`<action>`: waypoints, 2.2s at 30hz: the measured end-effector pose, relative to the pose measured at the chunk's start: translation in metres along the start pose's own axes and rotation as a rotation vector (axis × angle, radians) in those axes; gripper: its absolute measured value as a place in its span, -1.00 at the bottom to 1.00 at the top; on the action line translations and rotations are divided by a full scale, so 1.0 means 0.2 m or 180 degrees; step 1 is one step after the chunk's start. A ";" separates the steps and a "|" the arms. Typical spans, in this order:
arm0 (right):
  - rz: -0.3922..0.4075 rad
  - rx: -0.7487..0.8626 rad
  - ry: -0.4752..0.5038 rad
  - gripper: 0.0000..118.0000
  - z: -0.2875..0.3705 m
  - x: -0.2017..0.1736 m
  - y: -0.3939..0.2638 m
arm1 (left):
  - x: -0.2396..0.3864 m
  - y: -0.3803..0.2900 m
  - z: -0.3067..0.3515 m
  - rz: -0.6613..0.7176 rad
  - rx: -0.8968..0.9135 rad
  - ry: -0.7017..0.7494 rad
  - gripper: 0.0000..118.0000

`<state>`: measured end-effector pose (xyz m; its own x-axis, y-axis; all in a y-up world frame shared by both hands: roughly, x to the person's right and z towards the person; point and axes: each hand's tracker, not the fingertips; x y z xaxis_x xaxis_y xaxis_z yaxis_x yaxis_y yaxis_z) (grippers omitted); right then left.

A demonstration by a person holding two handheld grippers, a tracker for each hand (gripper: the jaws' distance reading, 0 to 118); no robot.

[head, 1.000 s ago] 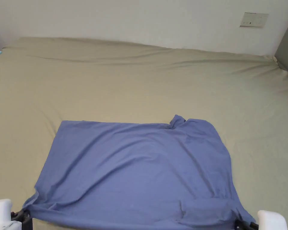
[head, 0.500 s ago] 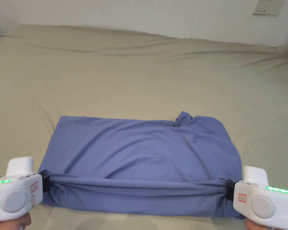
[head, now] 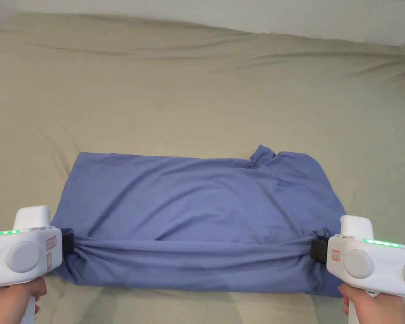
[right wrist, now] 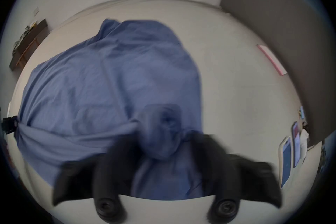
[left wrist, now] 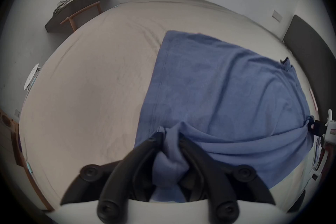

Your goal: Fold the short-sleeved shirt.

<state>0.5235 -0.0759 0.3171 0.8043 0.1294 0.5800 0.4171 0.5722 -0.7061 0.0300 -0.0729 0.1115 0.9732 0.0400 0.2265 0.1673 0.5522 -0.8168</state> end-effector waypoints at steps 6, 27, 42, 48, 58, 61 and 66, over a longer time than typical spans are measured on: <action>-0.0269 0.0586 0.0060 0.67 0.30 0.13 0.15 | 0.02 0.13 0.38 0.0063 0.1006 0.0079 0.94; 0.0864 0.2427 0.0257 -0.74 1.52 -0.33 -0.06 | 0.39 -0.09 1.38 -0.0804 0.2646 0.0056 -0.85; 0.0882 0.2336 0.0203 -0.97 1.45 -0.29 -0.10 | 0.40 -0.09 1.22 -0.0851 0.2243 0.0059 -1.00; 0.0871 0.2141 0.0170 -0.96 1.34 -0.22 -0.12 | 0.27 -0.15 0.80 -0.0564 0.1357 0.0068 -0.54; 0.0797 0.1737 -0.0064 -0.96 1.13 -0.03 -0.15 | 0.04 -0.20 0.07 -0.0143 0.0119 0.0316 0.89; 0.0729 0.1615 -0.0105 -0.96 1.09 0.02 -0.17 | 0.00 -0.19 -0.04 0.0038 -0.0028 0.0367 0.89; 0.0667 0.1443 -0.0171 -0.96 1.02 0.06 -0.16 | -0.01 -0.20 -0.08 0.0115 -0.0082 0.0305 0.85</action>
<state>0.4336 0.0714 0.4300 0.8233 0.3139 0.4729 0.0133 0.8222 -0.5690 0.0238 -0.1084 0.1361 0.9891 -0.0209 0.1459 0.1347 0.5301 -0.8371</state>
